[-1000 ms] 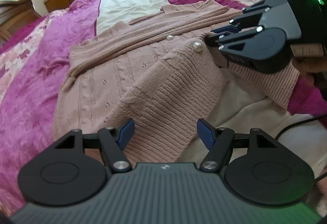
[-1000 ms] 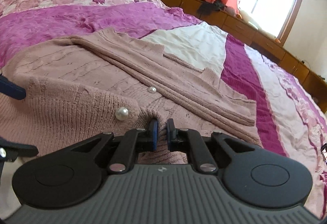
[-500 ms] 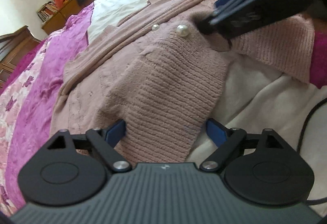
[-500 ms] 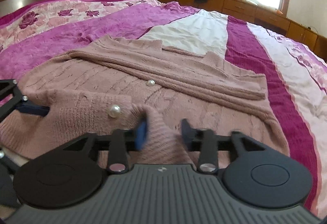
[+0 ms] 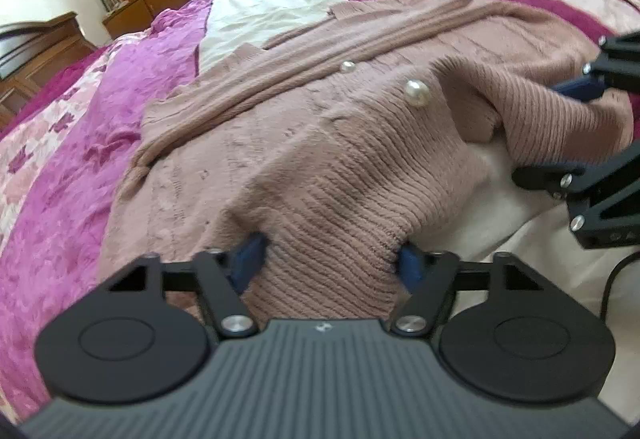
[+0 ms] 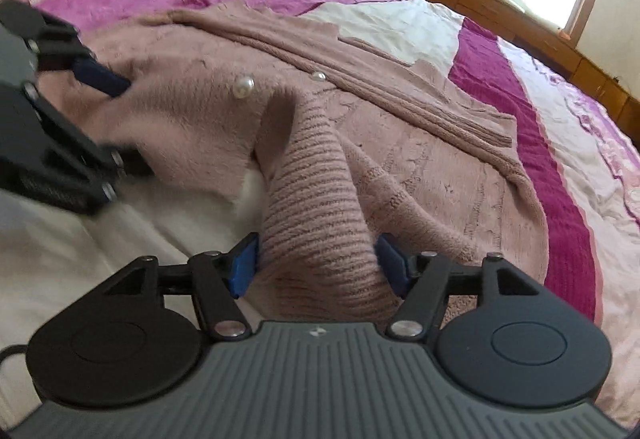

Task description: Fold small clothes

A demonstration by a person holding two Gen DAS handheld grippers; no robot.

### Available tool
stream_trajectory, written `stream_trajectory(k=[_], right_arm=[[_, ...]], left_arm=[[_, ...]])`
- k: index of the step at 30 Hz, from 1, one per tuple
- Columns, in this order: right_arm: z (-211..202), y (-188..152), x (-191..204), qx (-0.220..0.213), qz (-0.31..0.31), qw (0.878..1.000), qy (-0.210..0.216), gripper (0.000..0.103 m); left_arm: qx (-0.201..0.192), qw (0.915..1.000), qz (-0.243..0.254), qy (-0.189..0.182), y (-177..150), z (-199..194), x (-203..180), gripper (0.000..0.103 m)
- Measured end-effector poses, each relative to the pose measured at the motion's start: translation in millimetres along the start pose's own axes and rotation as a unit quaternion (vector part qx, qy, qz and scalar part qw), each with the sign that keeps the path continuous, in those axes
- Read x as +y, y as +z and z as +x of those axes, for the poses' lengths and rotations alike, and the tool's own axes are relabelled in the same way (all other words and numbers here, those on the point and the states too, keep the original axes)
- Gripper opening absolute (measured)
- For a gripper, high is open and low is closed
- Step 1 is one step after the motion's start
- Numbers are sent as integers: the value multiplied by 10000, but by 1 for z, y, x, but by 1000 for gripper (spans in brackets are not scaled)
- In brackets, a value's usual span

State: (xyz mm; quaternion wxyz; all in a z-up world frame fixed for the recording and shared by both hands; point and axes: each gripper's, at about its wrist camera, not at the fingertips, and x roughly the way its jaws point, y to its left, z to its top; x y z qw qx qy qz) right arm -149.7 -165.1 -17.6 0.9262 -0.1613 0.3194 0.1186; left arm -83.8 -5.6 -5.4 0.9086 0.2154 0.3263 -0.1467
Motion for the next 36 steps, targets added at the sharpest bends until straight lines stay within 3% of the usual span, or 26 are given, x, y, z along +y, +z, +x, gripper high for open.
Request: stream_trajectory(k=[4,6,8,10,13,15,23,29,30,32,34,36], right_arm=[[0,-1,-3,-9,148,9999,-84,70],[-1,-3,-6,-25,268,9996,-111,68],[-1,-2,-8,-44,324,9994,-143,61],[-5,-1,-8,-98,396,9990,-195,46],[-10,0,-11,-166,524,9981,-266,26],[-16,1,-13,-244,609,9971,-394,19],[-42,8,-22,-643,933,9921,-529,17],[-50,15,-29,-746,1121,9897,-482,16],[-51,16,-30,-751,1156,9893,-471,16],[-52,18,-30,-760,1185,9889,-465,16],[-53,21,-30,-772,1169,9889,-487,16],[-54,23,-31,-791,1182,9886,-497,16]], left_arm=[[-98,9995,-288,-53,1,-9,12,33],[-147,9988,-457,-85,2,-13,17,25],[-181,9982,-570,-91,3,-17,20,18],[-264,9978,-610,-33,5,-20,22,10],[-440,9968,-667,92,8,-30,27,9],[-536,9957,-741,114,9,-36,32,9],[-543,9944,-906,96,8,-39,39,9],[-541,9947,-868,-40,5,-36,37,14],[-490,9948,-888,-99,5,-35,37,19],[-431,9947,-913,-193,3,-32,38,54],[-477,9950,-861,-151,0,-31,36,67],[-475,9960,-748,-103,0,-28,34,67]])
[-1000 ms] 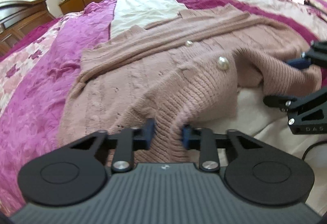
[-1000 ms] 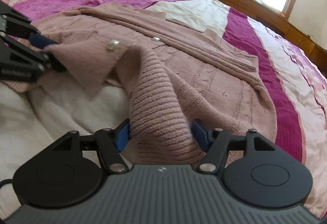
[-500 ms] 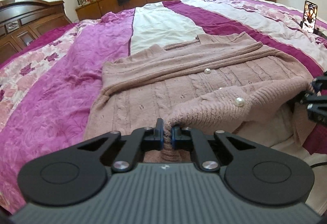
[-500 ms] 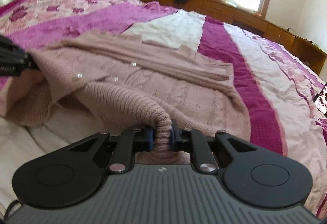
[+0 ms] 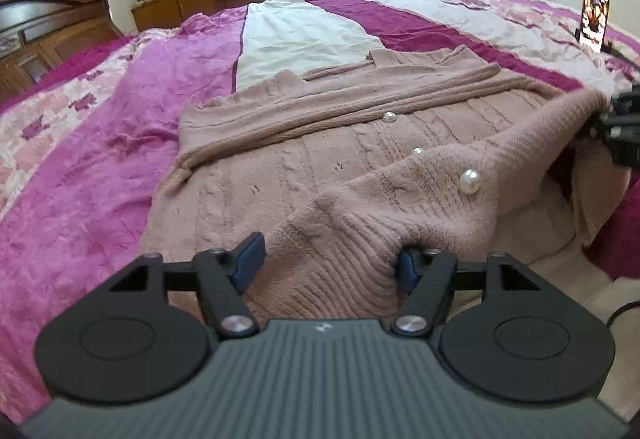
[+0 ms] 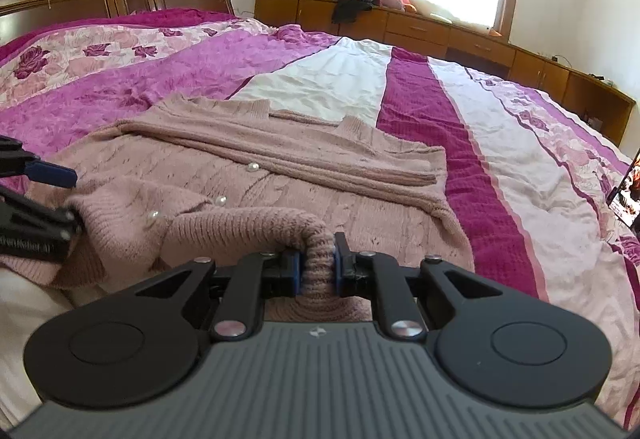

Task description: Fold small clothes

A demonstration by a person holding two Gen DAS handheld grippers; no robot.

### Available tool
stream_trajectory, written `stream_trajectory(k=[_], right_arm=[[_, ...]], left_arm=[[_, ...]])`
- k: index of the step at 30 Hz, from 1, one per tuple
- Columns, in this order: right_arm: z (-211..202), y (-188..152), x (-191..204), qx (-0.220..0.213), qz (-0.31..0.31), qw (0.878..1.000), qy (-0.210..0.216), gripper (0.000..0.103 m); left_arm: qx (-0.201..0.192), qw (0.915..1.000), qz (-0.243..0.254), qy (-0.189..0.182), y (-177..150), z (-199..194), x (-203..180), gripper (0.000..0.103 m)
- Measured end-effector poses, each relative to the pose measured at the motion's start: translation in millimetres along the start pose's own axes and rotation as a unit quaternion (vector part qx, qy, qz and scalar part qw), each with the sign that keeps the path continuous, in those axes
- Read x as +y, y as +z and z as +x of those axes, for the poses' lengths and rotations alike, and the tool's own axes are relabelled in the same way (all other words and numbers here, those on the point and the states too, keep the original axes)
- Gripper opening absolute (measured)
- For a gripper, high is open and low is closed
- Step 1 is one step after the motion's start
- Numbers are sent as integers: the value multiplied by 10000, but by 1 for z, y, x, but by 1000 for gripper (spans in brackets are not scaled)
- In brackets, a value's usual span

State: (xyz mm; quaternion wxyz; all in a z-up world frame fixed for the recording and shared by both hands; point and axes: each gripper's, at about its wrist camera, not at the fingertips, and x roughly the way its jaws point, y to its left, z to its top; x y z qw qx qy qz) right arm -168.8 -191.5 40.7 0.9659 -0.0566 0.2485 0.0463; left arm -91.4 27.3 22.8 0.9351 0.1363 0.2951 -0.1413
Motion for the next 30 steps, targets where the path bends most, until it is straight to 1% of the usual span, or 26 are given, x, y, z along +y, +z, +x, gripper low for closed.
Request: stream_trajectory(k=[2,4,6,7,9,10,11,12,13,14,15,16,19,22,26,30], right_arm=[[0,3,-2,0,70,10000,10,16],[1,6,-5,8,179,9998,32,16],[2,10,-8,7,268,9996,63,16],[2,11,-10,-6,291,9995,75,16],[2,15,-12,-48,299,9995,83,16],[2,17,-12,-71,293,9995,89,16],[2,18,-13,-84,290,9995,97,16],[2,19,-14,-93,291,9995,105,16],[2,20,-14,-94,296,9995,109,16],[3,20,-15,-92,305,9994,113,16],[3,20,-16,-88,323,9994,129,16],[3,20,-17,-87,351,9992,148,16],[0,21,-18,-177,385,9989,183,16],[-5,26,-16,-377,330,9986,164,16],[-9,40,-17,-642,331,9973,153,16],[-5,59,-23,-804,382,9958,219,16]], left_arm=[[107,9999,13,-47,1,4,-2,67],[209,9992,-5,-332,0,7,-3,67],[286,9984,99,-473,0,10,-10,67],[317,9983,218,-441,-1,12,-15,67],[355,9982,460,-173,-2,18,-25,67],[352,9982,486,7,-2,21,-28,68],[314,9986,403,96,-1,22,-27,67],[270,9993,261,89,0,20,-24,59],[255,9996,149,11,2,18,-21,31],[266,9996,69,-44,5,15,-18,14],[218,9997,9,-53,8,11,-14,14],[145,9999,1,-44,10,6,-13,9],[-61,10000,-9,25,19,-10,-6,9],[-264,9995,-109,105,34,-19,1,8],[-626,9975,-231,217,59,-30,10,8],[-942,9949,-190,319,84,-32,15,8]])
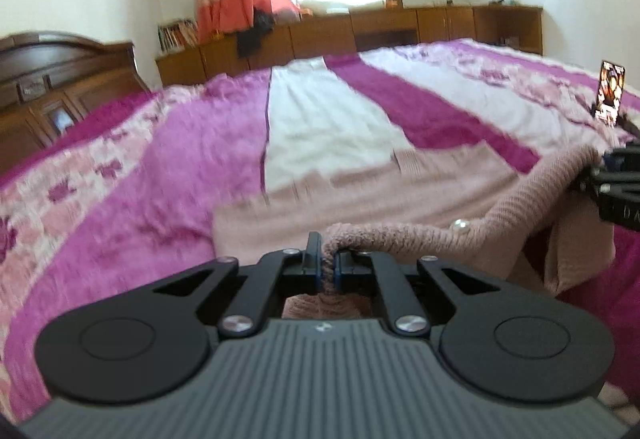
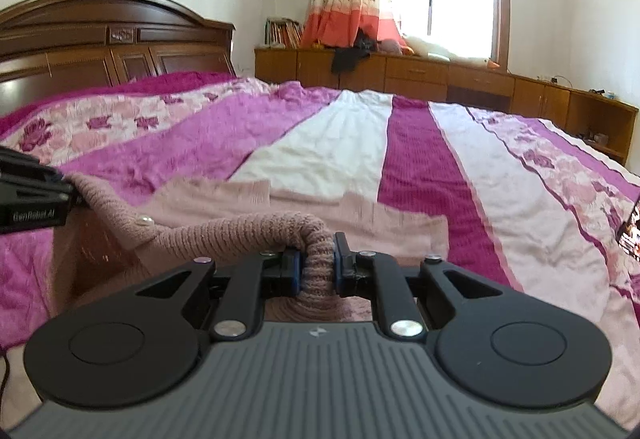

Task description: Fold small clothes

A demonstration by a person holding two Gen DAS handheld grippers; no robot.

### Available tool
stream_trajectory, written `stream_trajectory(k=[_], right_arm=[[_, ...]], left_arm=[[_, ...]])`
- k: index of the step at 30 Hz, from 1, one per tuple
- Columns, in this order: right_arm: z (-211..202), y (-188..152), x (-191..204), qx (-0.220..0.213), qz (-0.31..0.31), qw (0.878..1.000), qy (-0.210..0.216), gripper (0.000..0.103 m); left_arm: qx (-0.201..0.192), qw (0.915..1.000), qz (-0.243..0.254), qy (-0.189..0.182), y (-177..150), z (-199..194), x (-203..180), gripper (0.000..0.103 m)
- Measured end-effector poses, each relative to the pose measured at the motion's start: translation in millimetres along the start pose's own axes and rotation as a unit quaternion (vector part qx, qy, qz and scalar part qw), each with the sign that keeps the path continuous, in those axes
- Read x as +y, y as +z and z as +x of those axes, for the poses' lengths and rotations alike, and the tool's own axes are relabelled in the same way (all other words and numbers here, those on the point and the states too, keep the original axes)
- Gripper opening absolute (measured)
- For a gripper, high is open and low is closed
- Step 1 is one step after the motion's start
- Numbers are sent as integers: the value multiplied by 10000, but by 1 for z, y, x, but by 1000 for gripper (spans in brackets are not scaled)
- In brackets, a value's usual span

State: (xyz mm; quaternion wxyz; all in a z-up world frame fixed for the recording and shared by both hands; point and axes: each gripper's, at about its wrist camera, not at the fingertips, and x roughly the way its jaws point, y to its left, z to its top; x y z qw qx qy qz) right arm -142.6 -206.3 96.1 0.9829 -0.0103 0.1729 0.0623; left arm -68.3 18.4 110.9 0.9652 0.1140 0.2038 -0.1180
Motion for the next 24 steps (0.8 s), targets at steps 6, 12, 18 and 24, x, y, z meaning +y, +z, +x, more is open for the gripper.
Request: stream_trajectory(k=[6,12,18,24], right_arm=[[17,22,-8,-119,101,9999,36,16],[29,31,-12,-136,154,9998,14,16],[38,33,-14,-82,242,9997,12,16],[41,34,-13,-86,226,9997,30,16]], left_arm=[[-55,9999,-94,-66,19,16,6,8],[302,9962,-231,-778,-3,23,5,9],[773,9853,-318,-1491,-32,26,-10,50],[626,9908,311,-1160,-51,31,-43,86]])
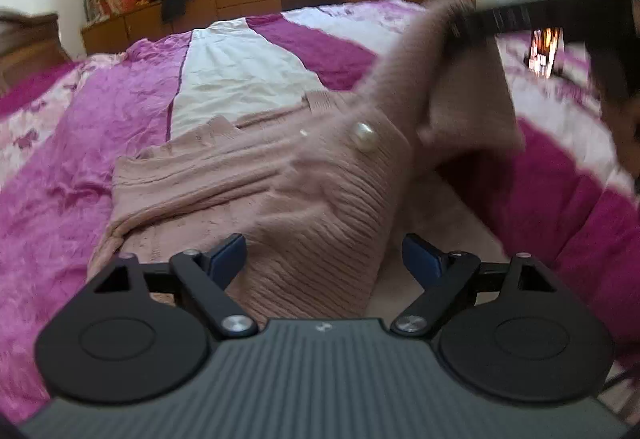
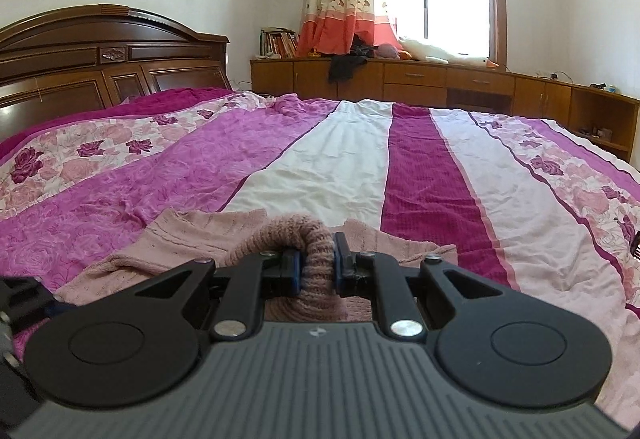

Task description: Fold small clothes

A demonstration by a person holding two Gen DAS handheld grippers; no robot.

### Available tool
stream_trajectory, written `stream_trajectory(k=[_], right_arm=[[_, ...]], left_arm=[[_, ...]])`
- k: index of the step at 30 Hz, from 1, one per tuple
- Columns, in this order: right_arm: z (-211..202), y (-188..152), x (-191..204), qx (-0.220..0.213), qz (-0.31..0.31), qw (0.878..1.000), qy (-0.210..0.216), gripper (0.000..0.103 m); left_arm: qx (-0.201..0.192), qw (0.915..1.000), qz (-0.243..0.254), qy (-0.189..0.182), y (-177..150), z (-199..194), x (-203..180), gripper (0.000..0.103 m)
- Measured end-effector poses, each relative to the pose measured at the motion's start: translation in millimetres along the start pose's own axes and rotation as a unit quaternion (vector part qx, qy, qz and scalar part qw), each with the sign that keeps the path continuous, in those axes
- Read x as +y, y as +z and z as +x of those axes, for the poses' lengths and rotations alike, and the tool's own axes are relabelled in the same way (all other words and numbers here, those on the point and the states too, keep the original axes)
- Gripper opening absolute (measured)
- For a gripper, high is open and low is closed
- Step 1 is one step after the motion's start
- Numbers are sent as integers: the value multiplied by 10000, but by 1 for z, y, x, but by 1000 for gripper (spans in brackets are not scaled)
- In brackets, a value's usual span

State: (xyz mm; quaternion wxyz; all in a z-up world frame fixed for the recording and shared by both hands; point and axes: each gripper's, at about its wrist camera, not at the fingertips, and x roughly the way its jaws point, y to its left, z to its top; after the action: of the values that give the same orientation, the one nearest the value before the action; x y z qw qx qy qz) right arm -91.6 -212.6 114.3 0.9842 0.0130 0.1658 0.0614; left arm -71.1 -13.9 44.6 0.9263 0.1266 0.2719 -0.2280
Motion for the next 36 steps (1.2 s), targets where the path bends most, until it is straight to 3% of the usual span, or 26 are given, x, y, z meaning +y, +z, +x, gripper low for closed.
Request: stream_trajectory(k=[4,7,9,10,11,13,16,20,24,28,36], right_arm=[[3,0,3,-11,22,10000,10,16],[2,-1,3,-5,29,10000,18,16],[2,0,3,-8,15,10000,7,16],[2,0,3,-8,9,10000,-3,16],[1,-1,3,-8,3,10000,-18,16],[0,-3,2,12,12,10000,-26,16],[-1,-6,2,39,30,10000,-23,16],[-6,-5,1,-97,42,9999,-72,16],[-6,6,0,-325,29,9994,-133,16],[4,22,-2,-480,-74,9986,-217,16],[82,41,-23,-197,-87,9990,-401,16]], left_arm=[[162,9988,410,234,-9,26,-20,86],[442,9912,747,1001,-15,50,-31,86],[431,9875,670,1359,-16,54,-28,87],[394,9884,502,1379,-15,51,-21,79],[366,9893,392,1356,-13,48,-16,50],[358,9893,253,1390,-9,39,-5,16],[85,9908,25,1350,3,14,11,14],[-431,9883,85,1458,31,-18,28,13],[-788,9856,136,1490,63,-25,44,13],[-979,9819,287,1598,94,-8,55,13],[-630,9859,101,1549,133,72,84,13]])
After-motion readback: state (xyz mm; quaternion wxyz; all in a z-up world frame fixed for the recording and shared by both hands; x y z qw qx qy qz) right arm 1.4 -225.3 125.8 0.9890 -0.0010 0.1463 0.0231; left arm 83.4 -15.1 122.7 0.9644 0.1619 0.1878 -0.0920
